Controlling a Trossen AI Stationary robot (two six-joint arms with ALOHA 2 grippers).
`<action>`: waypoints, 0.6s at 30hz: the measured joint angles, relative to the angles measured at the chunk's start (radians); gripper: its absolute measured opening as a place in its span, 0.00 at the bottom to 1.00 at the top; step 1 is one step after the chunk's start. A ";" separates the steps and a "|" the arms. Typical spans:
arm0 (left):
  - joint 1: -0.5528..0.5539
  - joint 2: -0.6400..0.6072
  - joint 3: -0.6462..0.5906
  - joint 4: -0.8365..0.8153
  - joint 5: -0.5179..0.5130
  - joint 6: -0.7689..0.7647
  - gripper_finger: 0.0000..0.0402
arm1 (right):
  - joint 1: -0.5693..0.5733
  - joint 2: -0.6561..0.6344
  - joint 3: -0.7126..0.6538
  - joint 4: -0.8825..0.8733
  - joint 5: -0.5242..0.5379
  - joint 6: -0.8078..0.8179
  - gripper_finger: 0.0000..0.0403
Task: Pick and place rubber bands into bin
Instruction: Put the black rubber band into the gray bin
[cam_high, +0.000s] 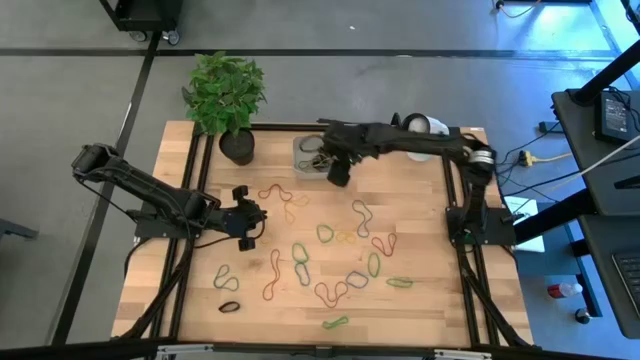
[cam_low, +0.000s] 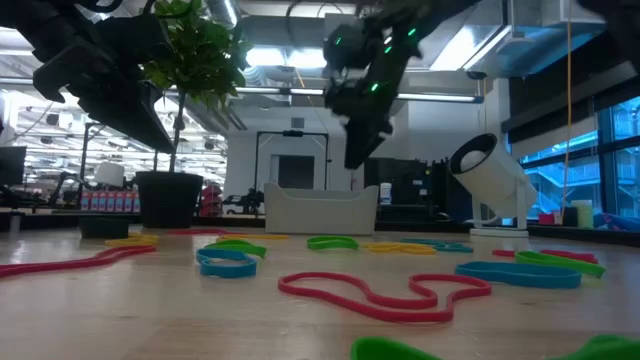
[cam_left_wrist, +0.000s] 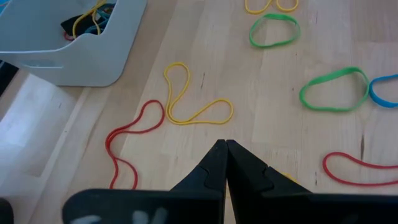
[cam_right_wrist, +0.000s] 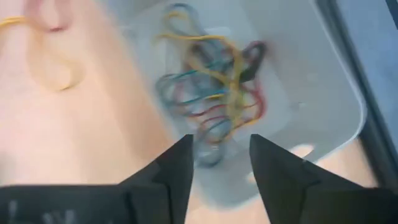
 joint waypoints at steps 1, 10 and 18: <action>0.000 0.000 0.000 0.000 0.000 0.000 0.01 | 0.014 -0.043 -0.049 0.017 -0.001 0.004 0.35; 0.014 0.000 0.000 -0.013 0.021 -0.067 0.12 | 0.204 -0.600 -0.636 0.301 -0.005 0.262 0.15; 0.043 0.000 0.000 -0.156 0.050 -0.113 0.37 | 0.395 -0.950 -1.113 0.601 0.052 0.498 0.02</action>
